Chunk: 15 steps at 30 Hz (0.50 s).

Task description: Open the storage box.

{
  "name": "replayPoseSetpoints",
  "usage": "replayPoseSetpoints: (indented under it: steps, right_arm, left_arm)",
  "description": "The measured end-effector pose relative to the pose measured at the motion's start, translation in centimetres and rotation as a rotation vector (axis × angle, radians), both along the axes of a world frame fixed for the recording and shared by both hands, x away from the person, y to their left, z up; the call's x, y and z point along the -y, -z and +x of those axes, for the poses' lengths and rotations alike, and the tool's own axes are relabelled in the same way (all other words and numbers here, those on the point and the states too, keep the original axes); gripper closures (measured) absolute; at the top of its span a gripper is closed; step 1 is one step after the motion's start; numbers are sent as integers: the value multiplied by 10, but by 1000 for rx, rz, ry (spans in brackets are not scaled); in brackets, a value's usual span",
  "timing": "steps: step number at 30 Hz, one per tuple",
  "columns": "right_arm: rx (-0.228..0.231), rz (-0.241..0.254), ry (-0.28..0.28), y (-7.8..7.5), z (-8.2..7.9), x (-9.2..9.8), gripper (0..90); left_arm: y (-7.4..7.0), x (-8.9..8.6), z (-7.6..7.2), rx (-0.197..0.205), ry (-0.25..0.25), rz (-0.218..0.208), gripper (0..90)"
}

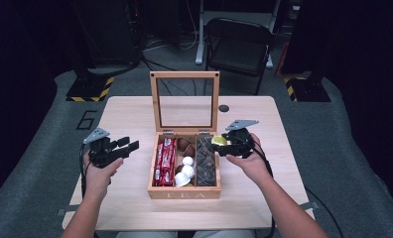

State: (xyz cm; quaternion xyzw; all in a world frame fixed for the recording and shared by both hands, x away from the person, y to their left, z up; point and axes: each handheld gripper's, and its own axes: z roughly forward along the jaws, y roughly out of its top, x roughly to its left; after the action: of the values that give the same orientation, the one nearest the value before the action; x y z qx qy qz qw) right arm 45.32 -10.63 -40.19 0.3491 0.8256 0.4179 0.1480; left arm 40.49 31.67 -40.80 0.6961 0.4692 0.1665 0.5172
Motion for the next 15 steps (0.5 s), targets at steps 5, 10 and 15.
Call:
replayPoseSetpoints:
  steps: [5,10,15]
  right_arm:
    - [6,1,21,2,-1,11,371]
    - [3,6,54,4,-3,21,371]
    - [10,-2,73,8,-4,31,370]
  left_arm:
    - [0,0,0,0,-1,0,475]
    - [0,0,0,-1,-1,1,475]
    - [1,1,0,-1,-2,0,475]
